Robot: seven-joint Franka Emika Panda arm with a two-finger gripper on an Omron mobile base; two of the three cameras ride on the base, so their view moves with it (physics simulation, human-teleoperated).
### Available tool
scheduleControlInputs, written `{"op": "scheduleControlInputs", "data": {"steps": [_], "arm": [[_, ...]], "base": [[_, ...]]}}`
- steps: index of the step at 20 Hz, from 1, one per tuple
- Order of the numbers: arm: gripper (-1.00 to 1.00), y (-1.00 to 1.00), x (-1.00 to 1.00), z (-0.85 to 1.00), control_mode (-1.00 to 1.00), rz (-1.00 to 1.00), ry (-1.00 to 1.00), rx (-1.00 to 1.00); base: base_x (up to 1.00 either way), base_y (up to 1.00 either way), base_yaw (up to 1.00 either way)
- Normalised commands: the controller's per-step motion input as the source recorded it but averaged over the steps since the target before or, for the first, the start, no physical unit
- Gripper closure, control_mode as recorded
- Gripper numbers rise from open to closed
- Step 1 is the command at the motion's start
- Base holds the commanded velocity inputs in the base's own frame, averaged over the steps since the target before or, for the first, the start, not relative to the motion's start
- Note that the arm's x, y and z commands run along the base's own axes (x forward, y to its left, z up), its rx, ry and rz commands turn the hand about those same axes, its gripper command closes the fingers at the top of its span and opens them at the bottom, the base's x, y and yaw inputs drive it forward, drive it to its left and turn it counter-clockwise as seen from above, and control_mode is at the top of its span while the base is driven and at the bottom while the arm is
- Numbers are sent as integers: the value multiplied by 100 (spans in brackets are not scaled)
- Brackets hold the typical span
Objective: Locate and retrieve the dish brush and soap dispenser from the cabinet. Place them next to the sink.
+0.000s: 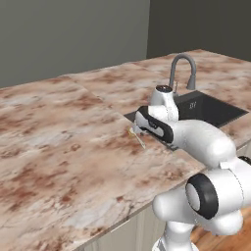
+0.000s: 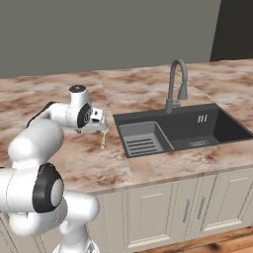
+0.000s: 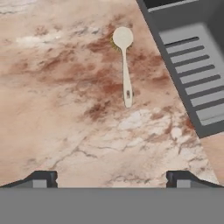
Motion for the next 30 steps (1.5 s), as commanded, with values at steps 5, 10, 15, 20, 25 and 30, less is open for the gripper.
{"op": "scheduleControlInputs", "data": {"steps": [5,10,15,20,25,30], "arm": [[-100,0,-73,53,-100,-8,-24,0],[-100,0,-73,53,-100,-5,-22,-1],[-100,0,-73,62,-100,0,-18,-4],[-100,0,-72,65,-100,0,-15,-5],[-100,0,-66,72,-100,0,-13,-8],[-100,10,-46,47,-100,-3,-6,-12]], "base": [[0,0,0],[0,0,0],[0,0,0],[0,0,0],[0,0,0],[0,0,0]]}}
